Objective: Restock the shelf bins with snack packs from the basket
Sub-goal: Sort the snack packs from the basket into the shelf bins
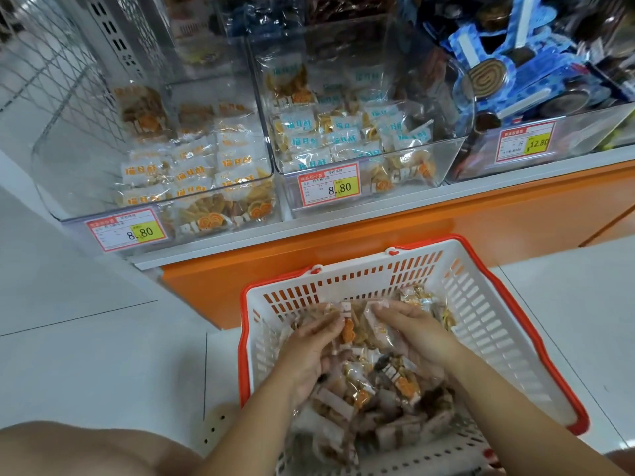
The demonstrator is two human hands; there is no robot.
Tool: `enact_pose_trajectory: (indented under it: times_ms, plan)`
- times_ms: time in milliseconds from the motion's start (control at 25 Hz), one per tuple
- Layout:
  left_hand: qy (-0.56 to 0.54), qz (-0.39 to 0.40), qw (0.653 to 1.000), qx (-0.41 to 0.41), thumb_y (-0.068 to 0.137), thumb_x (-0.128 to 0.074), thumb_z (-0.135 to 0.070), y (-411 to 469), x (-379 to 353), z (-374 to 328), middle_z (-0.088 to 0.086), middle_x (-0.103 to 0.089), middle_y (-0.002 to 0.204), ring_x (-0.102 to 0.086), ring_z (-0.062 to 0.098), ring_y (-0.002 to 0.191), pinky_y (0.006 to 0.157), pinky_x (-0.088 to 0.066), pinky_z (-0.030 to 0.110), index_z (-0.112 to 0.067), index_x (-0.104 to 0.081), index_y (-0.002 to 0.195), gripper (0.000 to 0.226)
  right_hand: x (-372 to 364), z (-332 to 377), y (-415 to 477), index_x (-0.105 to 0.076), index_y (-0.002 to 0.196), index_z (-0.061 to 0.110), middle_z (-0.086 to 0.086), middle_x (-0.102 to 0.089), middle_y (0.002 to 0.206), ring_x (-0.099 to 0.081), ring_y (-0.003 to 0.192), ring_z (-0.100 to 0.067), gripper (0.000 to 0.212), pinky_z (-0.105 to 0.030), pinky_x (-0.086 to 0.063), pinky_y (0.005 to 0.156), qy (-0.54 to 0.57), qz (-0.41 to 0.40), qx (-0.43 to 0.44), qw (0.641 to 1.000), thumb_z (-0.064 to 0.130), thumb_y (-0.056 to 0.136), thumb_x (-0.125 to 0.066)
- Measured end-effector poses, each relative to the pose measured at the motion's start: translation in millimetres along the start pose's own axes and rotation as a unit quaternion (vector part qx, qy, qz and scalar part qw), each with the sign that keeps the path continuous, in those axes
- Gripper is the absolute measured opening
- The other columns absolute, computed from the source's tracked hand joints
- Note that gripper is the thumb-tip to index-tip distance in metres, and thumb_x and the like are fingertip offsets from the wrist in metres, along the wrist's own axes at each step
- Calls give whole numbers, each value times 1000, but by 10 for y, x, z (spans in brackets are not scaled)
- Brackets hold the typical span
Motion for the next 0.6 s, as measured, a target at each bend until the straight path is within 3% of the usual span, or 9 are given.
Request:
enact_pose_trajectory:
  times_ms: [80,160,240,320,440,520,600]
  plan:
    - [-1,-24,1000,-13,73,-73,-21,-44,15,-28,15,-73,106,-70,27,94,68,-60,32,-9,-69,113,42,-48,-12,-29,-69,117,9,-33,-60,121,-57,103,-39,40,-46,-45,100,1,-3,5,1000,36,88,-66]
    - [-12,-47,998,-25,74,-72,-19,-73,52,-43,15,-74,105,-71,26,91,66,-61,33,-8,-69,113,41,-98,12,-31,-70,112,9,-33,-56,105,-53,89,-39,47,-49,-54,89,-8,-25,3,1000,46,83,-69]
    - [-24,-58,998,-31,82,-69,-14,-105,69,-64,15,-74,103,-72,25,89,66,-61,35,-7,-67,114,33,-141,51,-25,-70,112,8,-28,-55,94,-55,74,-31,44,-32,-58,61,-9,-37,9,999,45,89,-63]
    - [-21,-57,998,-35,89,-65,-9,-140,63,-84,13,-75,101,-73,24,86,68,-61,36,-8,-66,114,26,-185,85,-33,-69,110,3,-24,-68,90,-65,65,-24,37,-25,-53,53,8,-32,18,999,33,98,-51]
    - [-14,-55,998,-36,93,-59,-7,-166,61,-98,10,-76,97,-73,21,83,72,-60,38,-9,-65,115,22,-233,122,-38,-70,106,2,-24,-71,99,-68,81,-32,36,-42,-58,74,3,-37,24,999,30,100,-49]
    - [-11,-51,998,-34,95,-58,-8,-154,62,-101,11,-75,100,-73,24,87,74,-59,40,-10,-63,116,22,-262,149,-48,-69,107,-1,-30,-67,108,-63,96,-47,38,-58,-45,96,0,-35,35,999,32,98,-52]
    - [10,-45,998,-34,96,-58,-15,-142,52,-101,11,-74,104,-72,27,94,83,-57,45,-14,-63,118,23,-253,172,-48,-70,99,-1,-27,-70,100,-64,93,-49,40,-53,-49,93,-38,-41,36,998,35,98,-52]
Point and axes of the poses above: each hand's wrist, its own y-axis towards the middle knuckle, its own x-axis out of the back of the hand, z = x × y, the point moved 3 cm from there along y, towards the middle knuckle
